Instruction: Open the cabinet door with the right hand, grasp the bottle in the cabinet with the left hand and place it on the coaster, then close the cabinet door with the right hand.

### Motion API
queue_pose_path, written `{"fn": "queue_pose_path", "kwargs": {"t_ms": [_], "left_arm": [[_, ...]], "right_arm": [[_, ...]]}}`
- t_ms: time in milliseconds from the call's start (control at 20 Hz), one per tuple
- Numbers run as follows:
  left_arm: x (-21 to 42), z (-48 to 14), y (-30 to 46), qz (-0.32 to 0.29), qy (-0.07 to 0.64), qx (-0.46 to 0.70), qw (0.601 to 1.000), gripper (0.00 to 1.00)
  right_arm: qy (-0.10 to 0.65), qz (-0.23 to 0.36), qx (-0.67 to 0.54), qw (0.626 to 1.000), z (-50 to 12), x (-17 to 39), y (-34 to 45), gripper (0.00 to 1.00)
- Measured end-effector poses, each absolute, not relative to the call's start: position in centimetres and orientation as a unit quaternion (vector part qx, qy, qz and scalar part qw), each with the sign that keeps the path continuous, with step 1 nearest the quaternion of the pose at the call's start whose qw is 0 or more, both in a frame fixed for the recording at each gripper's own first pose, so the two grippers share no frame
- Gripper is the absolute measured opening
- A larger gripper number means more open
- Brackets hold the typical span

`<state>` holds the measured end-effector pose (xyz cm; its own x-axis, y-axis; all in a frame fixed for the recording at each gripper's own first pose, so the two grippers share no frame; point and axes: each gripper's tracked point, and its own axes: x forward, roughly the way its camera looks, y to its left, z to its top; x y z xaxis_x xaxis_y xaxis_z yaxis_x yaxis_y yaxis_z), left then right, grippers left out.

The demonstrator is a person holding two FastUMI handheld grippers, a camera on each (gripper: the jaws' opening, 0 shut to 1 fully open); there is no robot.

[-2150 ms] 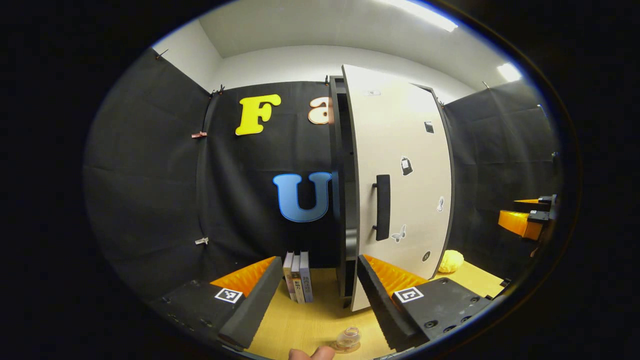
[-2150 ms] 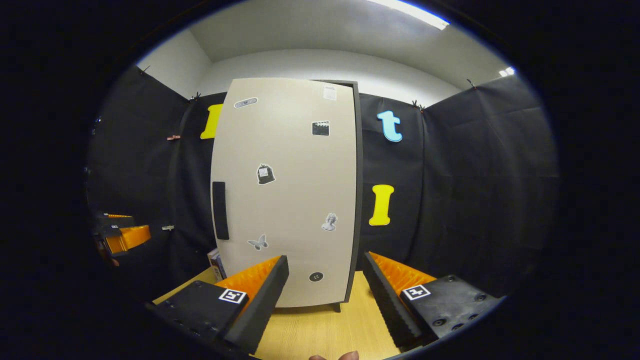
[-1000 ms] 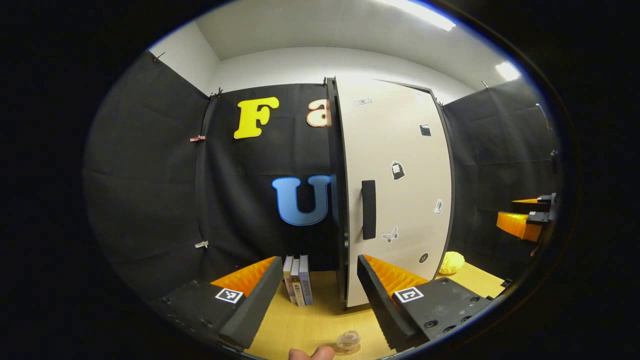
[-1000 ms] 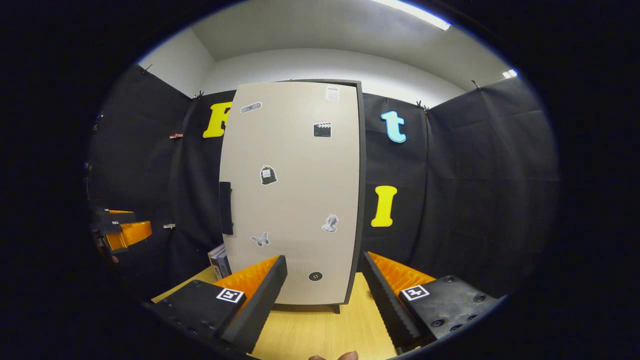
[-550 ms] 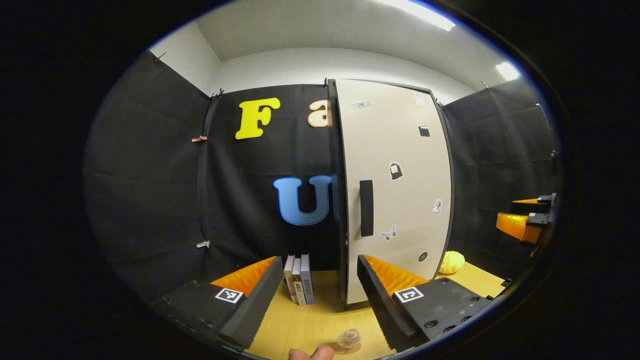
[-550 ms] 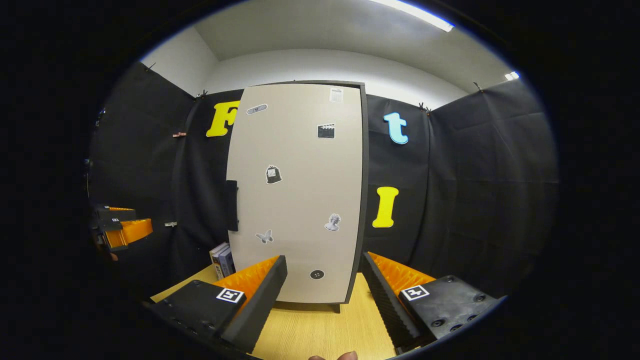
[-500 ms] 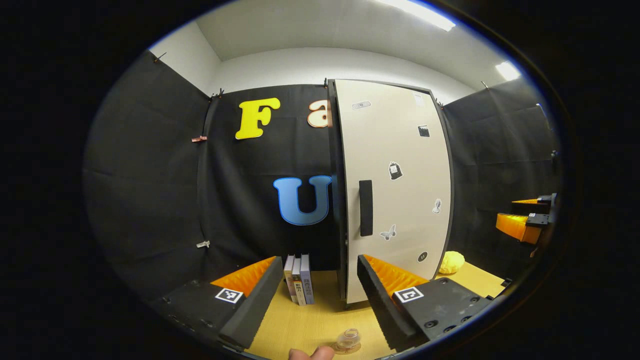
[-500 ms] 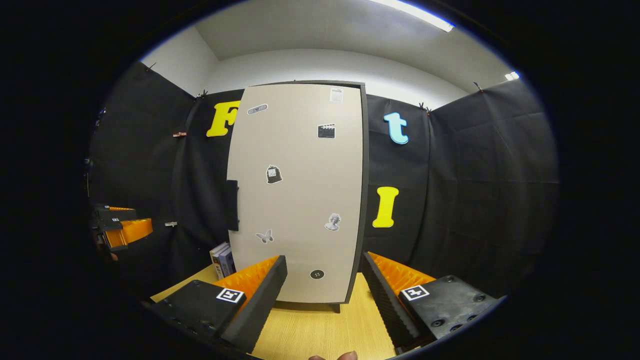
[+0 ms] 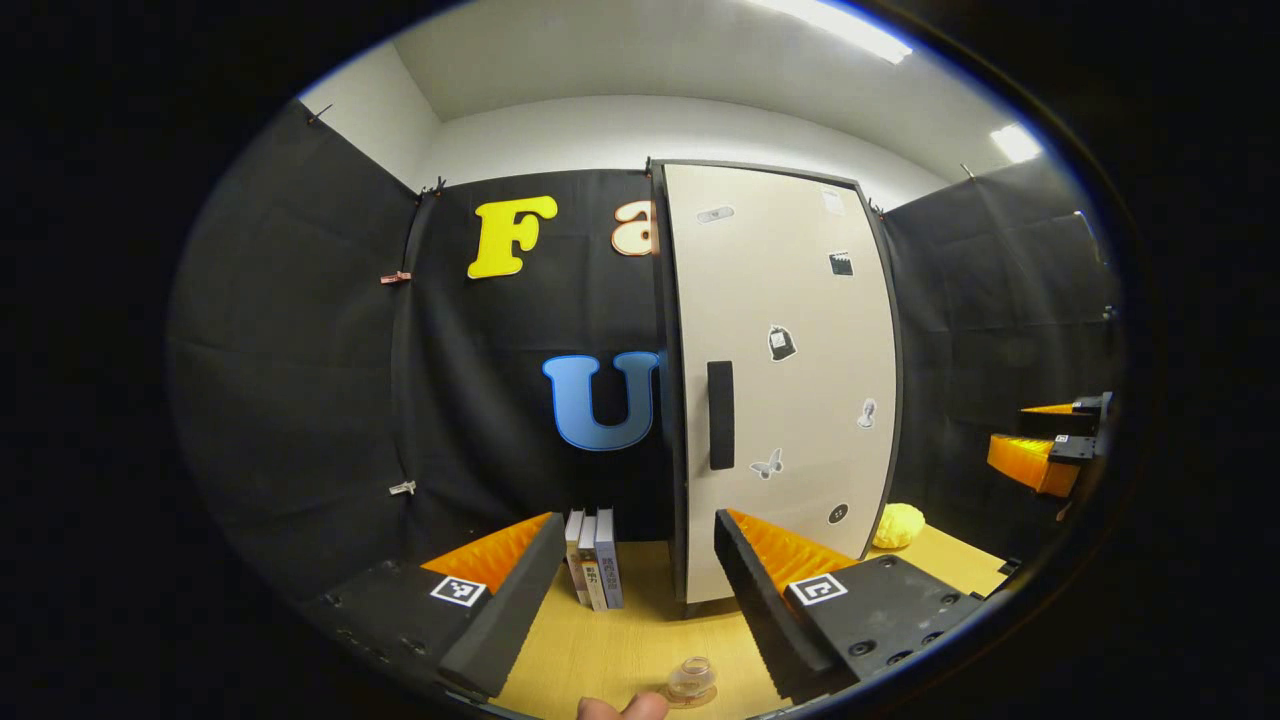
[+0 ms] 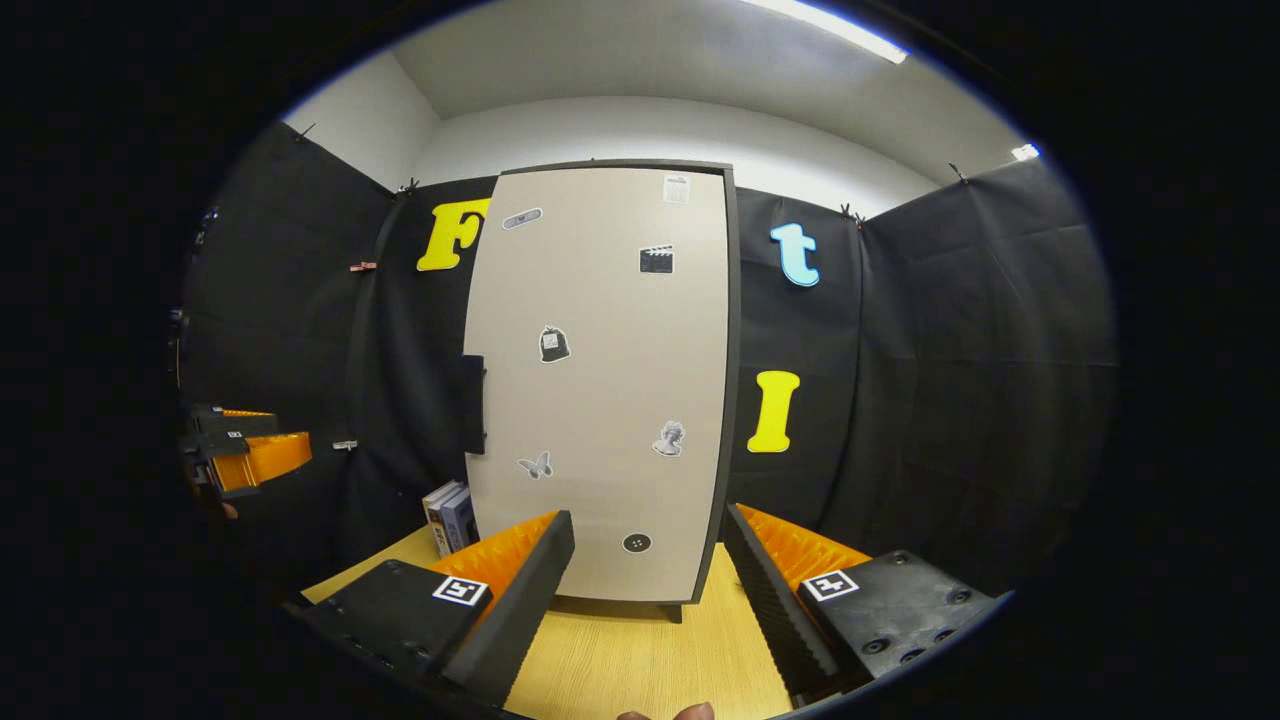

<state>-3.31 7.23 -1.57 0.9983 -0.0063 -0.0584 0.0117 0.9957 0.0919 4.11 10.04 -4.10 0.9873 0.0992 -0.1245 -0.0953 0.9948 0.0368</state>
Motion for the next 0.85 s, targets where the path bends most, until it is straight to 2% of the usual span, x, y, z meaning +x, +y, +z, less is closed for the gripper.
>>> {"fn": "queue_pose_path", "kwargs": {"t_ms": [850], "left_arm": [[-3.16,-1.79,6.50,-0.007,0.030,0.044,0.999,0.94]], "right_arm": [[0.062,0.046,0.017,0.997,-4.26,3.98,9.40,0.98]]}}
